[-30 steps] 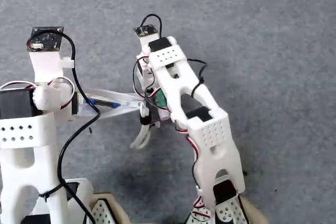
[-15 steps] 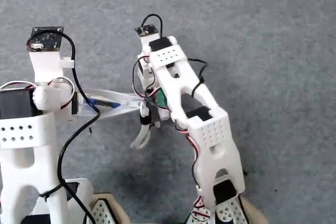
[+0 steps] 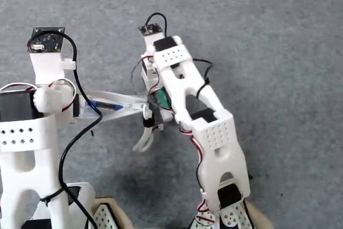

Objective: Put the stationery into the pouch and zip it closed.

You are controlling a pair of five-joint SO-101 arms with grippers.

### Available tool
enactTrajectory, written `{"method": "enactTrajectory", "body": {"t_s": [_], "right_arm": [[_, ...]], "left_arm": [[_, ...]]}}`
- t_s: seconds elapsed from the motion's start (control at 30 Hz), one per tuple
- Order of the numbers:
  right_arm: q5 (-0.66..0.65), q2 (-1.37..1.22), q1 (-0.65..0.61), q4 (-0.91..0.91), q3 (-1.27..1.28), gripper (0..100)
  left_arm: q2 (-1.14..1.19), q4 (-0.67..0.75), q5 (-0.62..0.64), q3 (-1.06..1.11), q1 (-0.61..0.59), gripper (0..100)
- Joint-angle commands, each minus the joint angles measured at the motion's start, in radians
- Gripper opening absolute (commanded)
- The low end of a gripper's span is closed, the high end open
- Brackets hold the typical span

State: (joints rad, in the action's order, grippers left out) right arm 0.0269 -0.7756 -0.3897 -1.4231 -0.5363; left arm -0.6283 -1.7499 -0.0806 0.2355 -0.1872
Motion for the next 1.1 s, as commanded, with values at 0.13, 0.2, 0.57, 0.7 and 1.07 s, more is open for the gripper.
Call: {"method": "enactTrajectory", "body": {"t_s": [0.13, 0.2, 0.57, 0.7, 1.07], "right_arm": [[-0.075, 0.111, 0.044, -0.126, -0.179, 1.2], [-0.075, 0.13, 0.052, -0.163, -0.232, 1.2], [-0.075, 0.232, 0.046, -0.334, -0.593, 1.2], [-0.071, 0.285, 0.032, -0.336, -0.687, 1.2], [-0.074, 0.49, -0.15, -0.338, -0.742, 1.2]], "left_arm": [[0.005, -0.008, 0.011, 0.004, -0.028, 3], [0.005, -0.008, 0.011, 0.004, -0.028, 3], [0.005, -0.008, 0.011, 0.004, -0.028, 3], [0.005, -0.008, 0.011, 0.004, -0.028, 3], [-0.003, -0.011, 0.011, -0.004, -0.021, 3]]}}
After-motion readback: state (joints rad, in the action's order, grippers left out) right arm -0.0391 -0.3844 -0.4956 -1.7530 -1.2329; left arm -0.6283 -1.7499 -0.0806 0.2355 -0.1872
